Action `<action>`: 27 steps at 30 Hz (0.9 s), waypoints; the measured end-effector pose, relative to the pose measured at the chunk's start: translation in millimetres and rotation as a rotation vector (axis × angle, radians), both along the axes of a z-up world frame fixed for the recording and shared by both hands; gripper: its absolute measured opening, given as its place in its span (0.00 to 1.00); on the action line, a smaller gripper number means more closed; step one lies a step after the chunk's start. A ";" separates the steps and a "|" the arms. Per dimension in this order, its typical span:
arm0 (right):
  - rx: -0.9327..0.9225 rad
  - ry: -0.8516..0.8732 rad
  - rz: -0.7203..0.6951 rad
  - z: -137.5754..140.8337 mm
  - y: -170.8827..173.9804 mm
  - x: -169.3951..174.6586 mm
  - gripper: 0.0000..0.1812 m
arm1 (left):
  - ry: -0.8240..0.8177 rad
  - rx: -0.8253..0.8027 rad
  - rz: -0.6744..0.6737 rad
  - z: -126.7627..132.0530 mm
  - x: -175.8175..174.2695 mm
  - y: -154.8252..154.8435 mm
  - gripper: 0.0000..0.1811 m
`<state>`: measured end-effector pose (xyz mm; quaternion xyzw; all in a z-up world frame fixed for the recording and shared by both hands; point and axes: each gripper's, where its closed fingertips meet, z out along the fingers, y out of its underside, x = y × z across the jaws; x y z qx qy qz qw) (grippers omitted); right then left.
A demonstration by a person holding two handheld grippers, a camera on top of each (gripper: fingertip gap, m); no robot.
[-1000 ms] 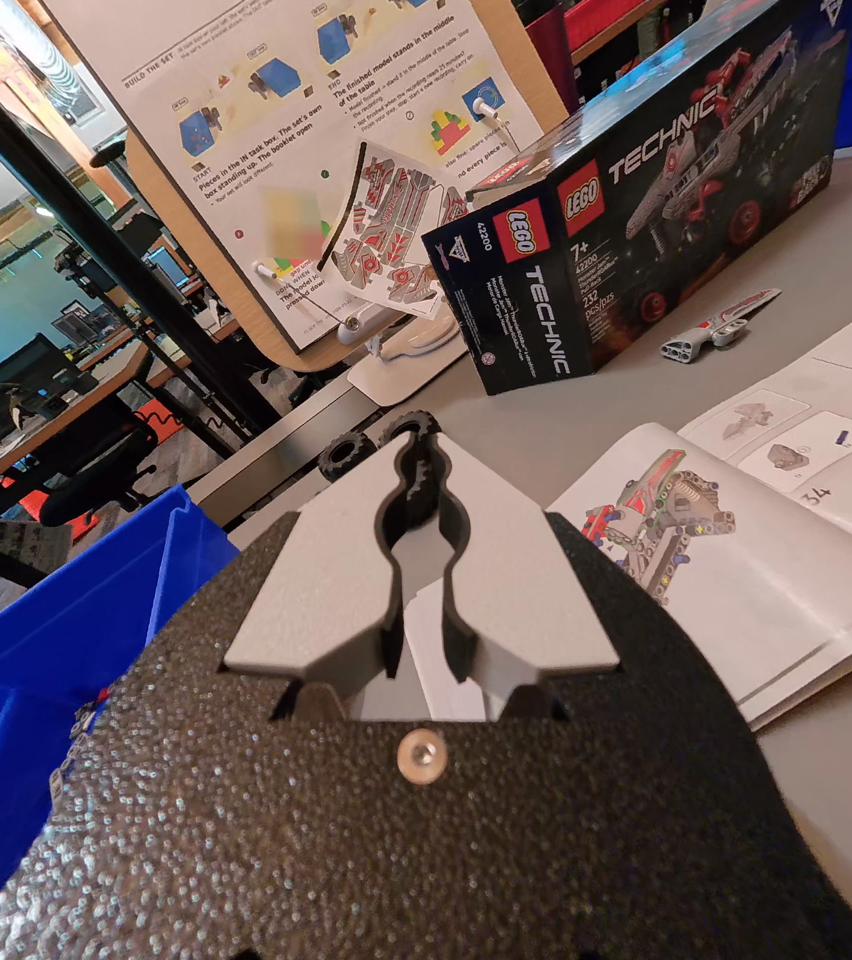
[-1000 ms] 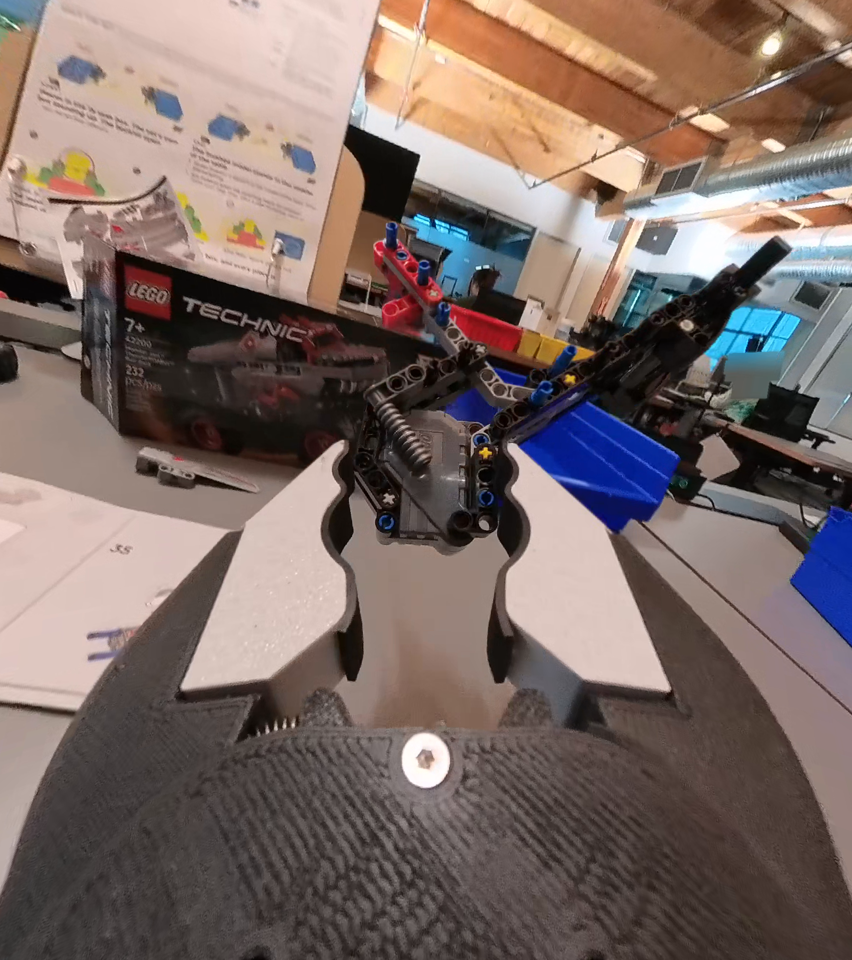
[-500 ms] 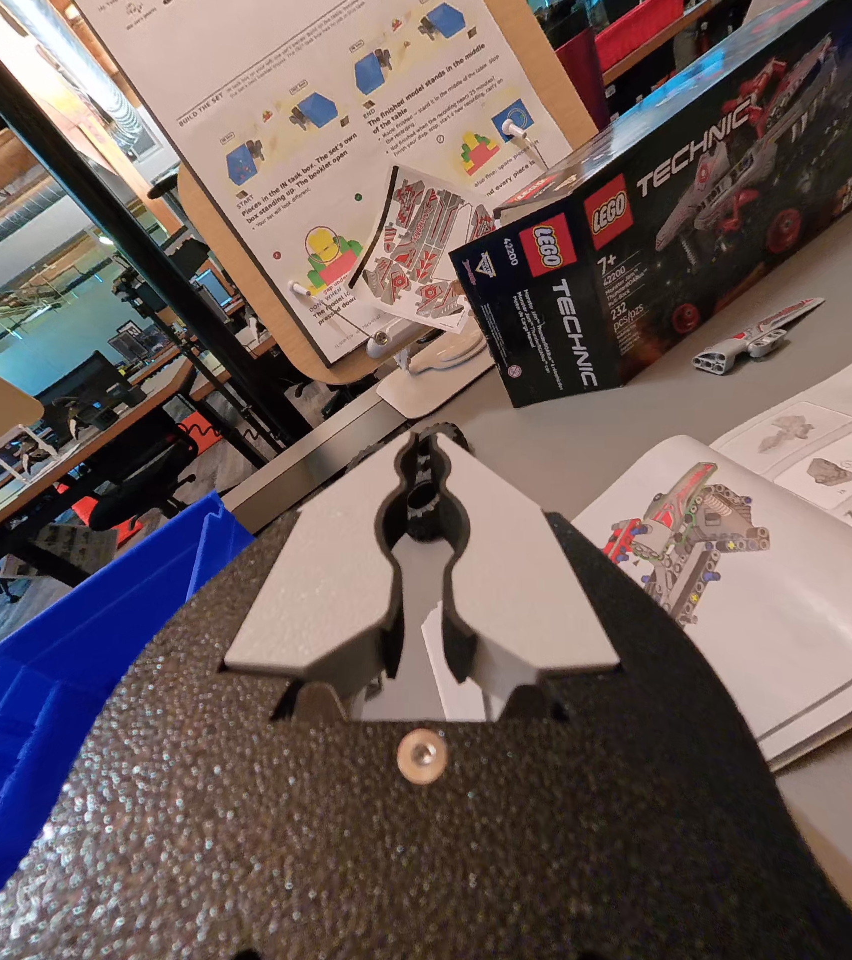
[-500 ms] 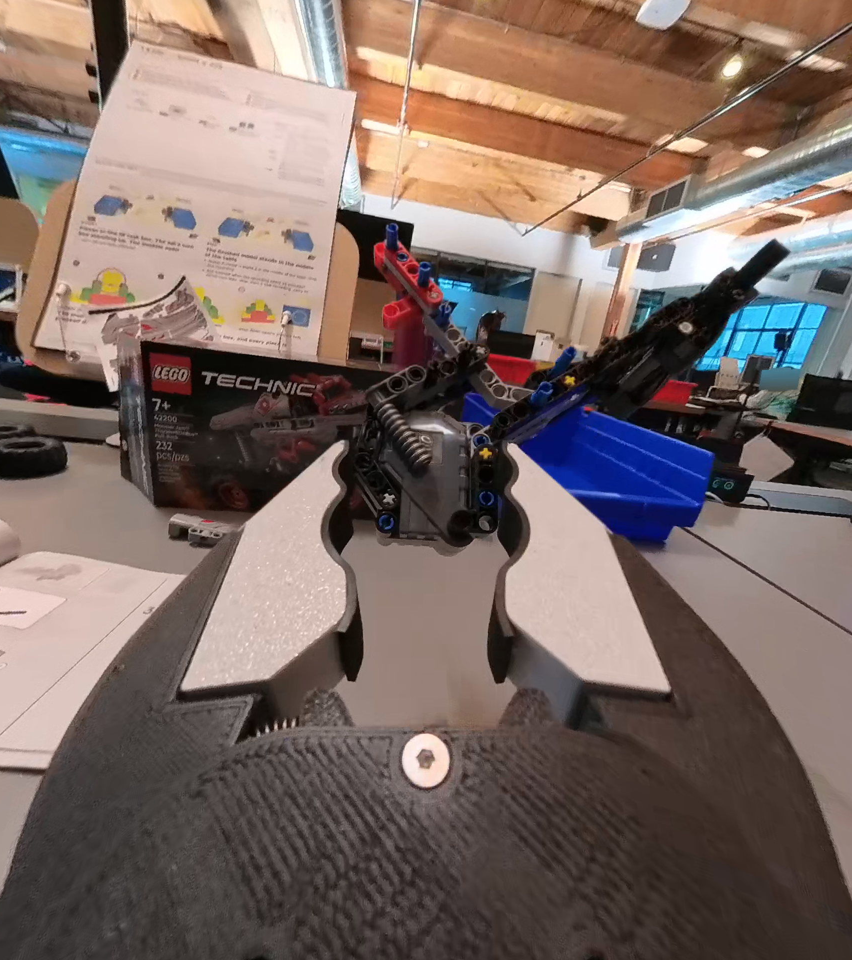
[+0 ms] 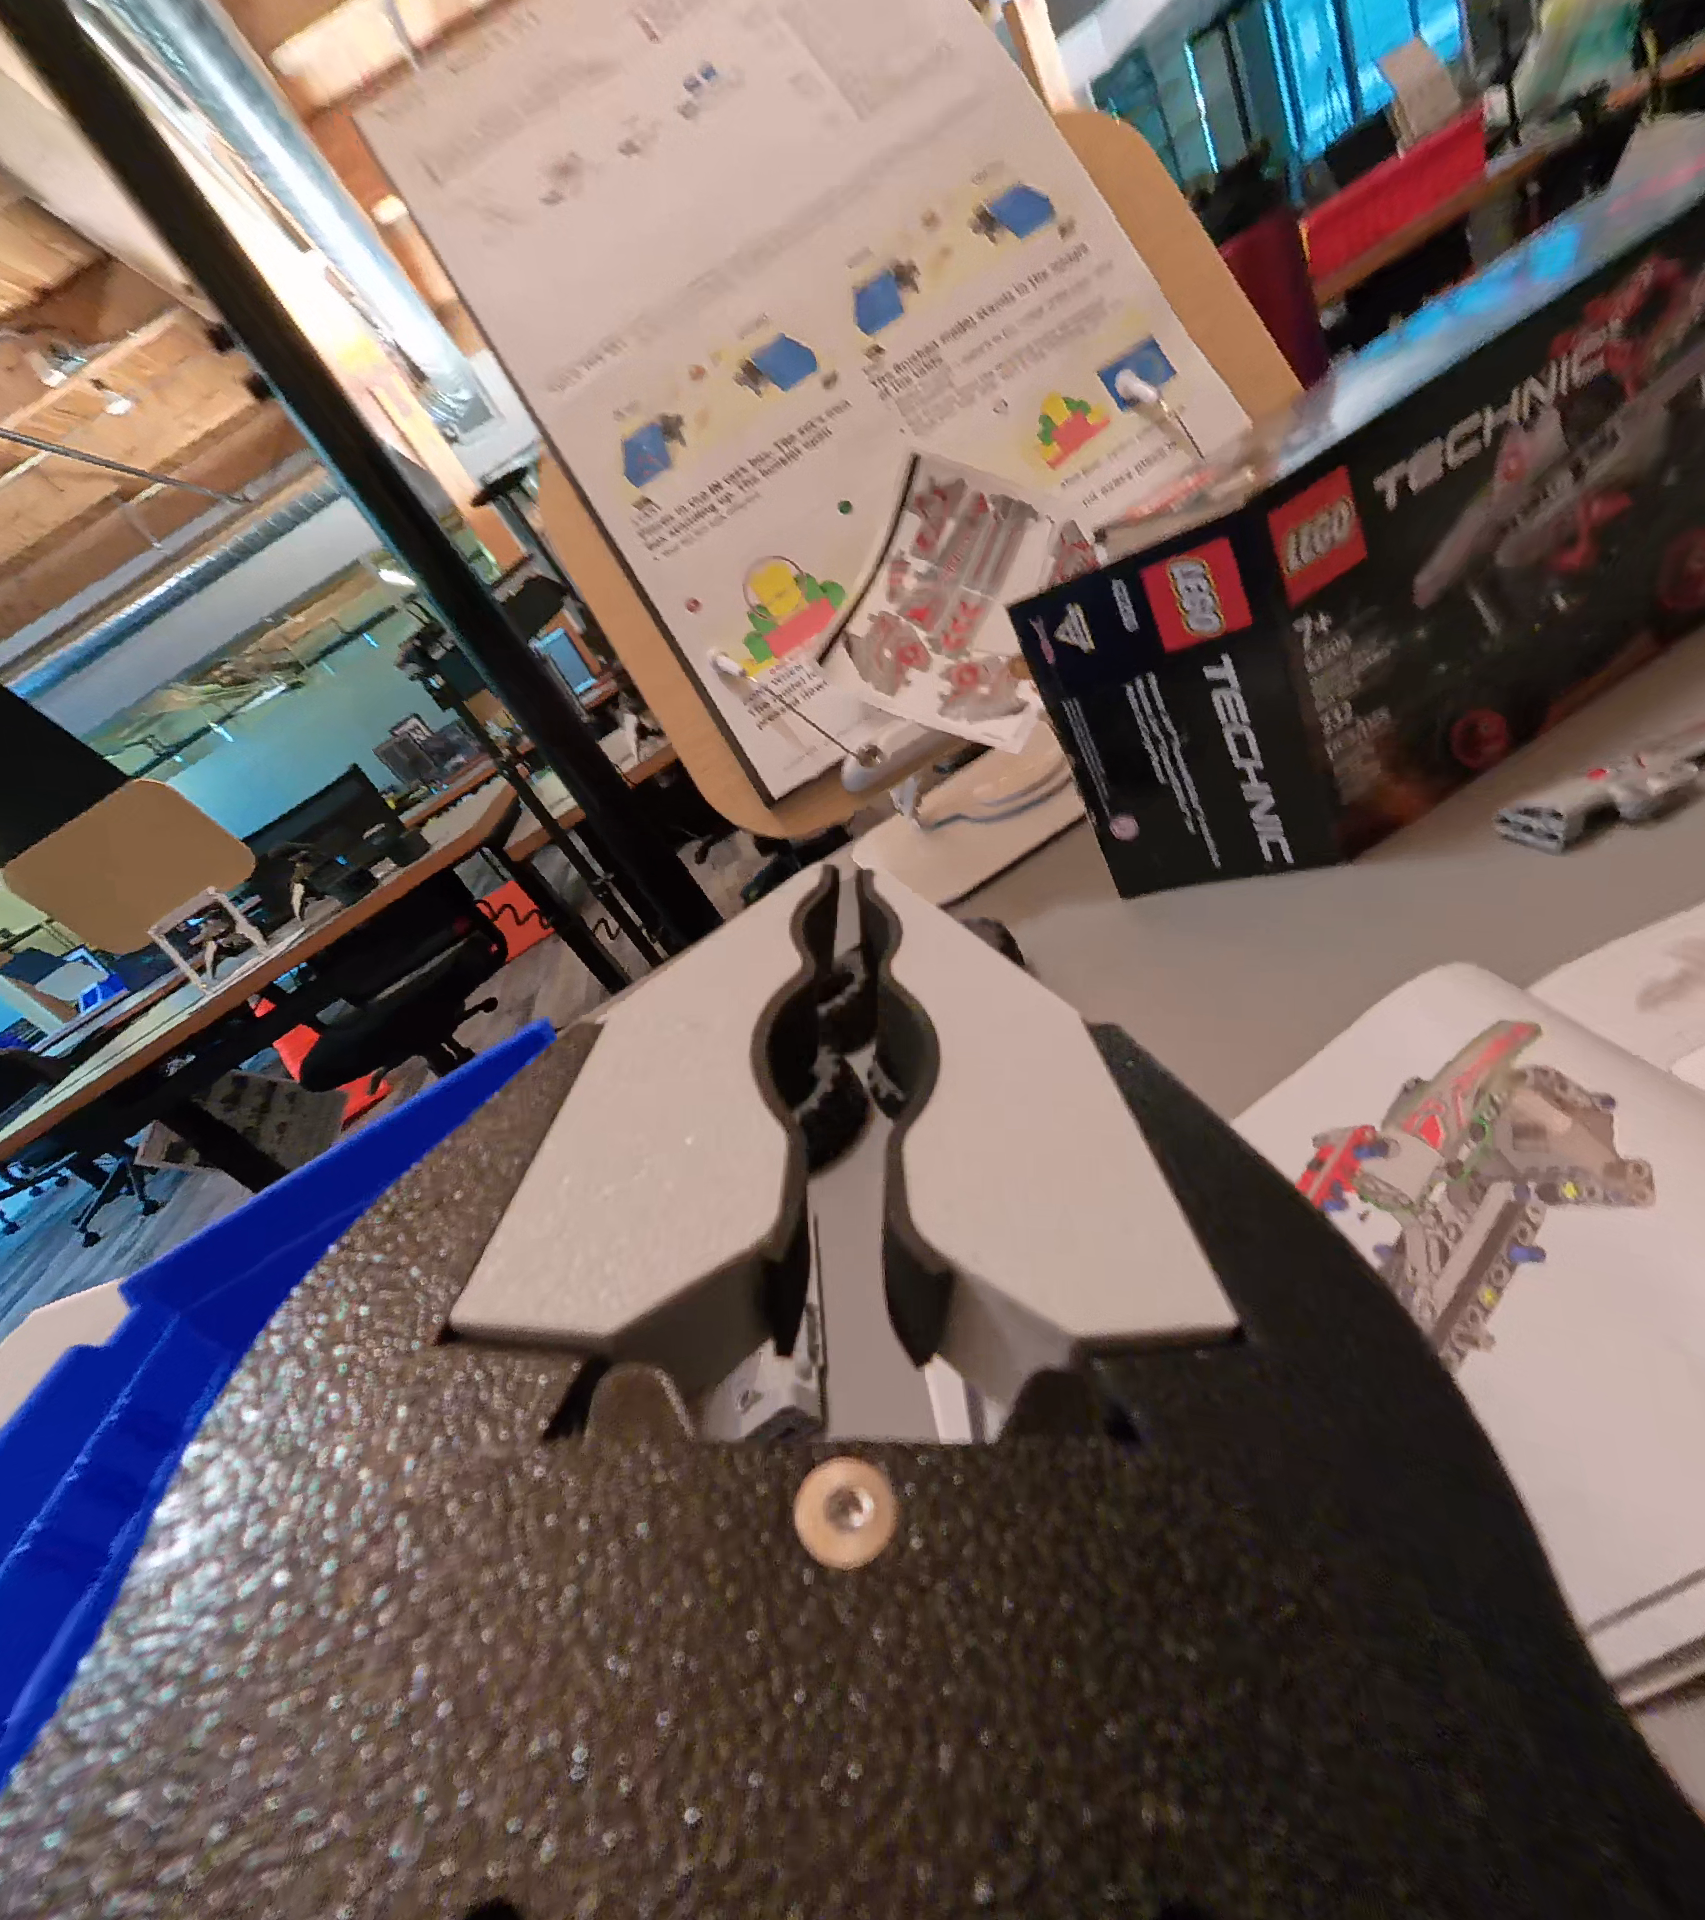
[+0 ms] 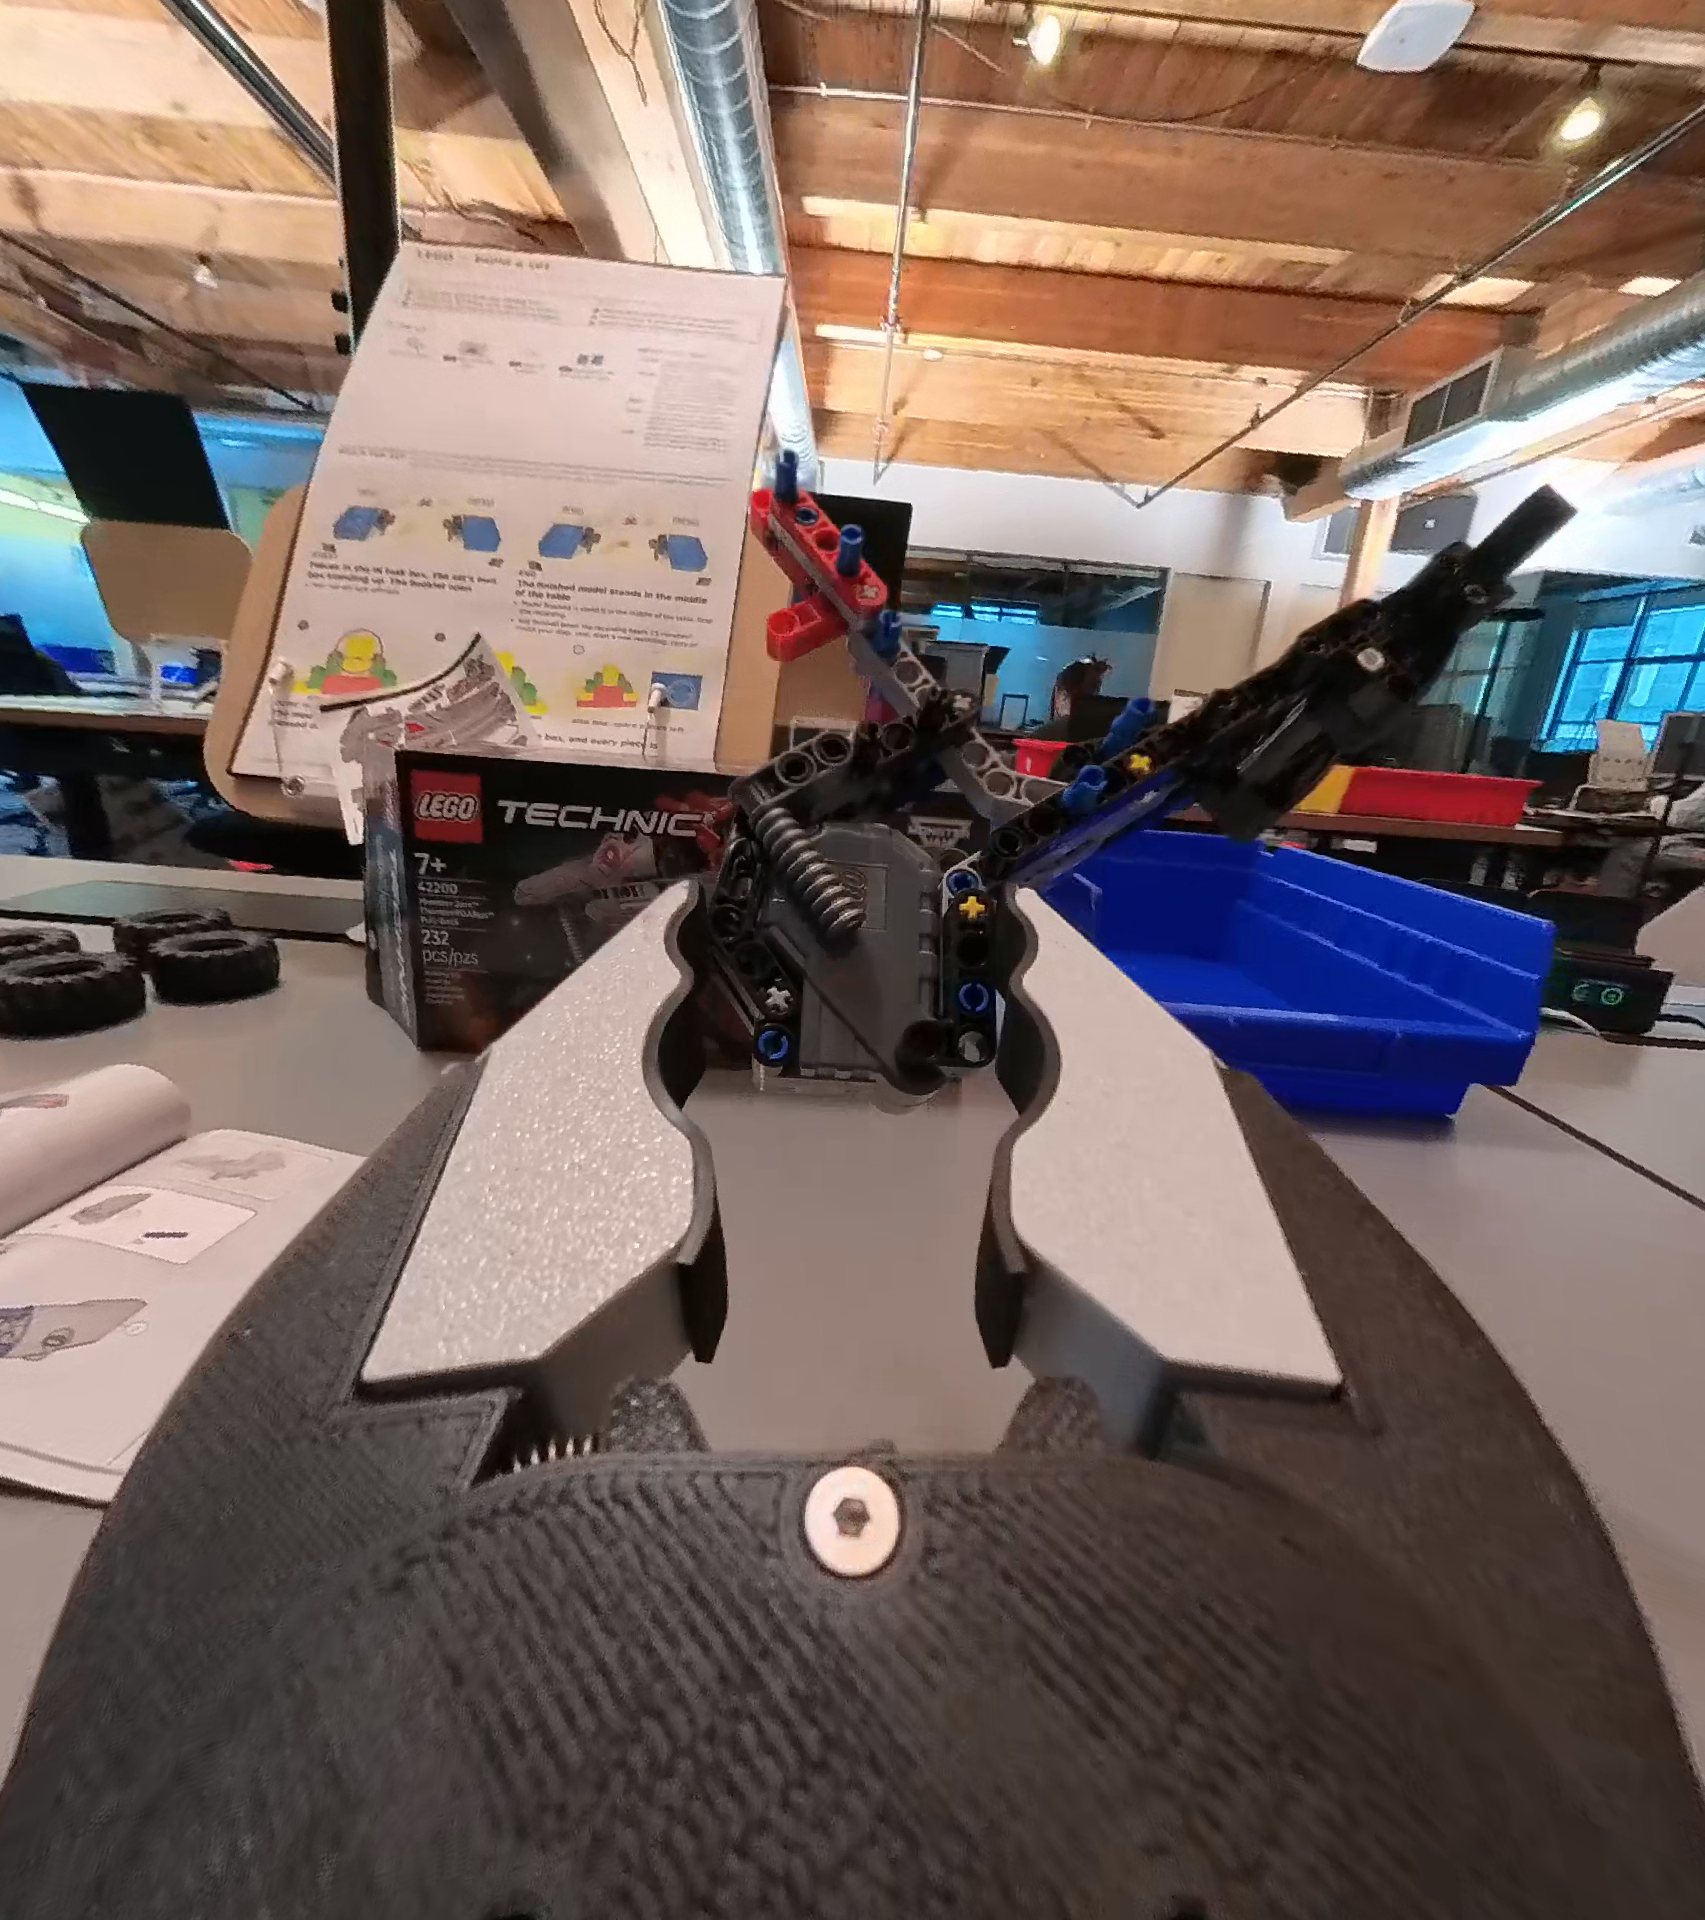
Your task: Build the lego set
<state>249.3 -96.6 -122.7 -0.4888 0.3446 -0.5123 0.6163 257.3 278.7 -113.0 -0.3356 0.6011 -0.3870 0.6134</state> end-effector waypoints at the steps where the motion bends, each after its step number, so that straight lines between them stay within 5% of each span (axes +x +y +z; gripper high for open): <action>1: 0.008 -0.002 -0.003 0.4 -1.4 -0.2 0.29 | -0.020 -0.024 0.000 3.8 -1.4 1.5 0.00; 10: -0.019 -0.015 -0.004 0.9 2.5 -1.7 0.29 | -0.041 -0.176 -0.034 9.3 -3.8 7.2 0.00; 27: -0.139 -0.060 0.176 -0.8 43.8 -11.5 0.29 | -0.016 -0.157 -0.053 5.3 -2.0 2.5 0.00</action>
